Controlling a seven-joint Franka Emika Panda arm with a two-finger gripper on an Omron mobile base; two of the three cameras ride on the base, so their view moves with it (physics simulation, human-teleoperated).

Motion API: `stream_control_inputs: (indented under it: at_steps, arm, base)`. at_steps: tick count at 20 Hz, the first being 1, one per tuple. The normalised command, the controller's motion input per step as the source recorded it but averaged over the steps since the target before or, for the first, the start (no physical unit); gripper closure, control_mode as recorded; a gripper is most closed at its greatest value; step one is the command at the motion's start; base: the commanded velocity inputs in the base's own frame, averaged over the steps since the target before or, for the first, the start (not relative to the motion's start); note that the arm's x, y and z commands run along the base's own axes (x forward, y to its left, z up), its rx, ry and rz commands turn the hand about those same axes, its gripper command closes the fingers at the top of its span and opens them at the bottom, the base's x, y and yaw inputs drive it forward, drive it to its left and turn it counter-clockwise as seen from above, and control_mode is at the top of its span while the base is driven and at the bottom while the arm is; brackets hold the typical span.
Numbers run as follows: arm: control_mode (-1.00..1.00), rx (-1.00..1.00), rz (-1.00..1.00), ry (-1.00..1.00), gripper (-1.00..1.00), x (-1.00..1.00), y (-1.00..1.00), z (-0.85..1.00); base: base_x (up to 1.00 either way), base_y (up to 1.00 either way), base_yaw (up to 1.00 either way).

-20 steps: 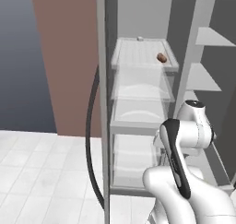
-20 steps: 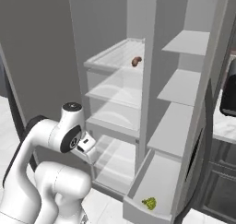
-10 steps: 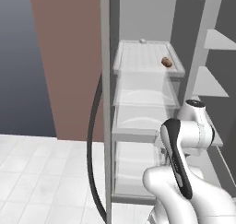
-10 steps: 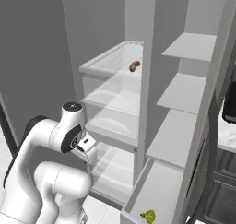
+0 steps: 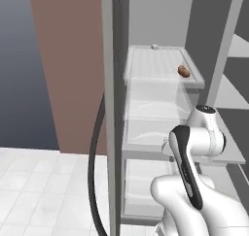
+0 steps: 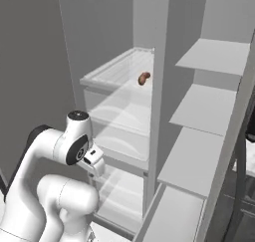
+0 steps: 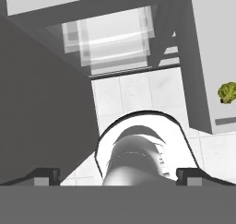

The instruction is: Take the broccoli and potato from the fridge shelf and place them in the freezer drawer to begin freezing them.

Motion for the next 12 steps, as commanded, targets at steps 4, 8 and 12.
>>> stream_control_inputs:
  at_steps: [4,8,12]
  arm:
    - [1.00,0.00,0.00,0.00,-1.00,0.00,0.00,0.00]
    - [1.00,0.00,0.00,0.00,-1.00,0.00,0.00,0.00]
    - [1.00,0.00,0.00,0.00,-1.00,0.00,0.00,0.00]
  base:
    - [0.25,0.54,-0.12]
    - [0.46,0.41,-0.14]
    - [0.61,0.15,-0.15]
